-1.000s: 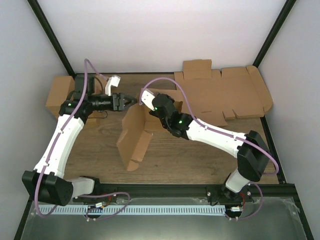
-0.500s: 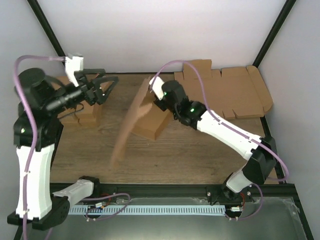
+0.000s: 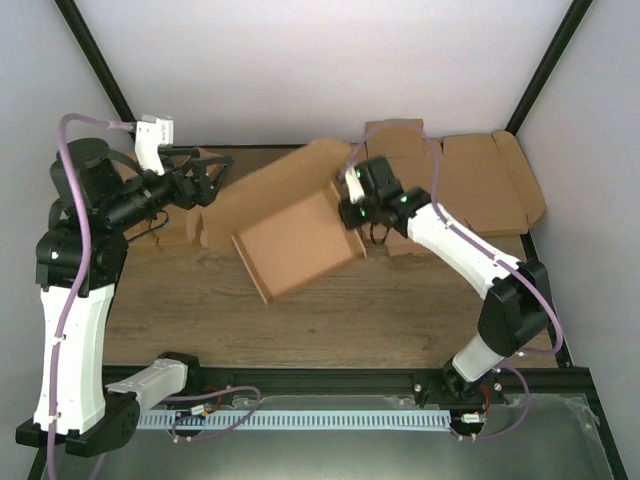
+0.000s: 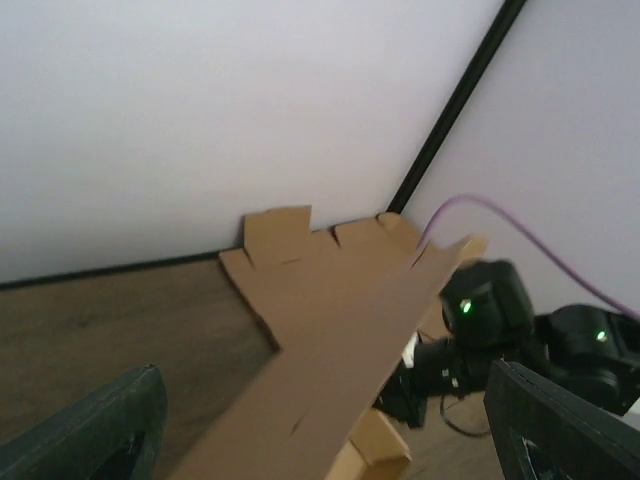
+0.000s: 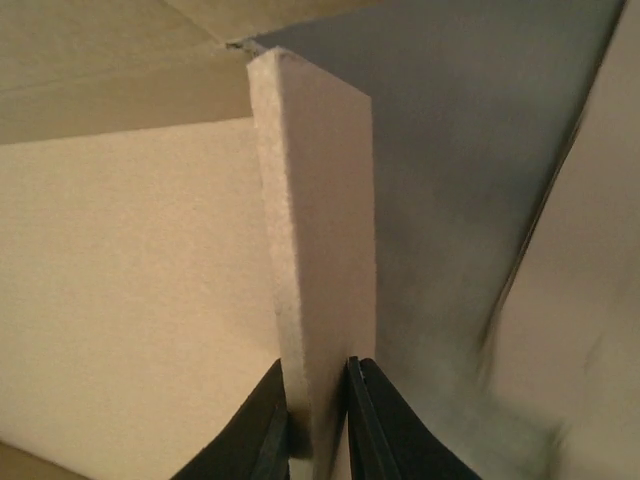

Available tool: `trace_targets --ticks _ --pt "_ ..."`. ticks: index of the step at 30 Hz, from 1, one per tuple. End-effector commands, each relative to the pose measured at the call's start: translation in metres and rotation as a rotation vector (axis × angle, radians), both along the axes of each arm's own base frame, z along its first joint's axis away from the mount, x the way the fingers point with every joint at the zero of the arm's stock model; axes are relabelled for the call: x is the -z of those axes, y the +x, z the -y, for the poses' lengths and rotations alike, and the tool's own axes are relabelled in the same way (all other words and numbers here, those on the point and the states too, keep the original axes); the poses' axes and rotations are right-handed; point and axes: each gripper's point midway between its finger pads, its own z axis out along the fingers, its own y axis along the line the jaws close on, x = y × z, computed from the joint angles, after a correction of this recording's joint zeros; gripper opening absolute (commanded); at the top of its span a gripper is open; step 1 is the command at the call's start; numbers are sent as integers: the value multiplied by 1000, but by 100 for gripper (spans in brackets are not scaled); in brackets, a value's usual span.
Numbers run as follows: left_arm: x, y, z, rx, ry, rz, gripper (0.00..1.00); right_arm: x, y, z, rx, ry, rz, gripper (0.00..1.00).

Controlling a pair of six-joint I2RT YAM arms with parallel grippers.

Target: Fold the paper box

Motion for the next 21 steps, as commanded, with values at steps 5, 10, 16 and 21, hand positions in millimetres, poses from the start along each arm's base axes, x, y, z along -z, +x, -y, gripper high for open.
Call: trace_targets --ticks 5,10,16,21 --pt "58 17 -7 -51 66 -113 90 126 -66 3 -25 96 -397 14" --pt "97 27 1 -3 97 -198 90 155 -71 8 -18 64 -424 15" --pt "137 28 3 24 142 -253 91 166 -70 11 -13 55 -387 21" --pt "163 25 9 66 125 -297 92 175 -75 12 -9 -6 -332 23"
